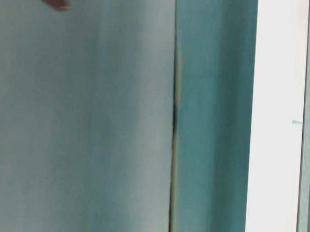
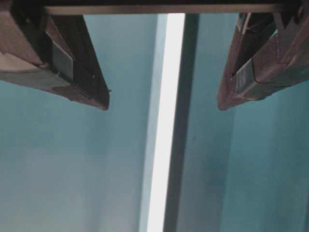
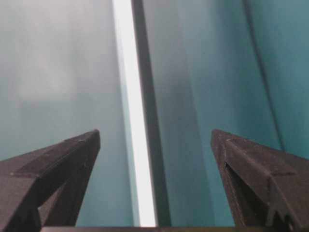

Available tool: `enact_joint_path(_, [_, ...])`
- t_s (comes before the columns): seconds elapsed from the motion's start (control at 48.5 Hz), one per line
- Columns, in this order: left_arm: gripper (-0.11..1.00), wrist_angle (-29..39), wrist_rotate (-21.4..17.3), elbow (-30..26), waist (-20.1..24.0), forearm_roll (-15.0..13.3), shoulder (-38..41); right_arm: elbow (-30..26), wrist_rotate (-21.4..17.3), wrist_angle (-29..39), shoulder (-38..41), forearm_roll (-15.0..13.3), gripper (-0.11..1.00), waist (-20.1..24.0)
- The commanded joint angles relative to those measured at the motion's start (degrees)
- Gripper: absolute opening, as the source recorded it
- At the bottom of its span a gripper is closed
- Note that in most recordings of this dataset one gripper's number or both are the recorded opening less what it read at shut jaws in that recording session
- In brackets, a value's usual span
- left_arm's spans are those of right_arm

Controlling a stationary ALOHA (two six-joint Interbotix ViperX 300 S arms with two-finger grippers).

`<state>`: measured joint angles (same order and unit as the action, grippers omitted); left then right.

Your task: Lift a wooden board with both hands.

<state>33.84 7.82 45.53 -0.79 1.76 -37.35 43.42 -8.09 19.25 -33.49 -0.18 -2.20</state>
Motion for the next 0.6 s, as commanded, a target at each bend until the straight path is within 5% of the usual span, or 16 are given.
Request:
enact_joint_path(0.0, [0.97,-3.6,0.0,0.0,-0.2,0.1,-3.3,1.1,-0.4,-4.8,-3.3,-0.1,0.94,-0.1])
enact_joint_path(0.186, [0.96,-11.4,-0.1,1.7,0.3,0.1,-9.4,2.7,-0.1,-6.9,-8.1,-0.1,0.94,0.0])
enact_joint_path(0.578, [0.96,-12.3,0.0,1.8,0.4,0.1,-11.6,3.6,0.0,-7.7,-12.7,-0.2,0.94,0.0])
